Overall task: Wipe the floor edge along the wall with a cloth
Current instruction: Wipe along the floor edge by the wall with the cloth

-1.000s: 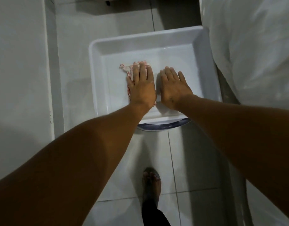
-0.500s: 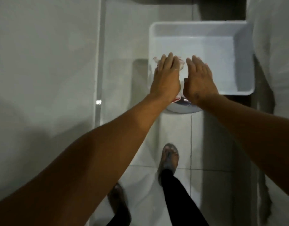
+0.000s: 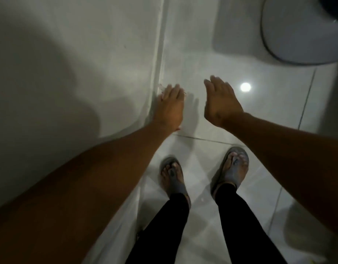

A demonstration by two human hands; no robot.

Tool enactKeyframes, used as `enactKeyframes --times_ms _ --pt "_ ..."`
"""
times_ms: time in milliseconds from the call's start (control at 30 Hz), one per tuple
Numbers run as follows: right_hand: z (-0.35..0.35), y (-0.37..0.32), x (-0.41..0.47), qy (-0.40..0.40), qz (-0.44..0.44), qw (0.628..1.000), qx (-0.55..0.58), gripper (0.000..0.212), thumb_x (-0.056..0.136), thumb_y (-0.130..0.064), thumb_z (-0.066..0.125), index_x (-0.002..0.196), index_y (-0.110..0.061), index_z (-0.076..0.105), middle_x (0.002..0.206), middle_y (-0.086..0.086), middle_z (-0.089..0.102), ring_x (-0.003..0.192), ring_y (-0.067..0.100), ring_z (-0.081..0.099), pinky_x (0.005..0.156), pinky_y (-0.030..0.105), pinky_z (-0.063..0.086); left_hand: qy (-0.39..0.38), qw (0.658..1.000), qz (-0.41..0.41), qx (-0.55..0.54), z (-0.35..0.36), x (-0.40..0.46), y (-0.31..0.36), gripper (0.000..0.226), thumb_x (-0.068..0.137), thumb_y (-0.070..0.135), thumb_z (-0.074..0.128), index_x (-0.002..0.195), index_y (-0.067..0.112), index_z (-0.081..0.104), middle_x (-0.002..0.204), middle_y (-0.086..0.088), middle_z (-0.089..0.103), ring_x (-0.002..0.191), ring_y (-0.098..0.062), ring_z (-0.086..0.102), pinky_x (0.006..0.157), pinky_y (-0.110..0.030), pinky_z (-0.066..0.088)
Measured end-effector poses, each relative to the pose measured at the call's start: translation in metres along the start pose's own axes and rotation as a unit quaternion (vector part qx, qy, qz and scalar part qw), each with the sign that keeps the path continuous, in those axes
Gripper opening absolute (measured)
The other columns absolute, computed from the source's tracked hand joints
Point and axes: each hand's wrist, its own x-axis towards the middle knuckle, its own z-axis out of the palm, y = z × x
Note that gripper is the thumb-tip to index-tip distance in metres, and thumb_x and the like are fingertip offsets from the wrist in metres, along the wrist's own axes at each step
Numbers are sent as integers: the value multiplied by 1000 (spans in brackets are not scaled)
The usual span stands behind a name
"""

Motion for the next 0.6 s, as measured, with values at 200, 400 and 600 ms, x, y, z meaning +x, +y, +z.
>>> enactKeyframes --times_ms 200,400,600 --pt "93 40 43 -14 -5 999 -32 70 97 -16 46 159 -1 18 169 23 9 157 36 7 126 45 1 99 993 -34 59 102 27 -60 67 87 7 38 154 6 30 165 -13 31 157 -40 14 129 -54 11" --pt "138 97 72 37 -41 998 -32 72 99 -37 47 152 6 30 163 29 23 152 44 19 125 52 12 108 990 -54 73 175 23 -73 73 98 28 48 158 2 16 169 -22 13 157 -40 10 128 -50 3" --pt "136 123 128 116 -83 988 -57 88 96 -60 39 157 3 25 167 25 14 156 41 10 126 48 4 186 979 -42 74 168 83 -72 68 102 28 38 160 4 12 170 -19 14 158 -37 11 130 -47 8"
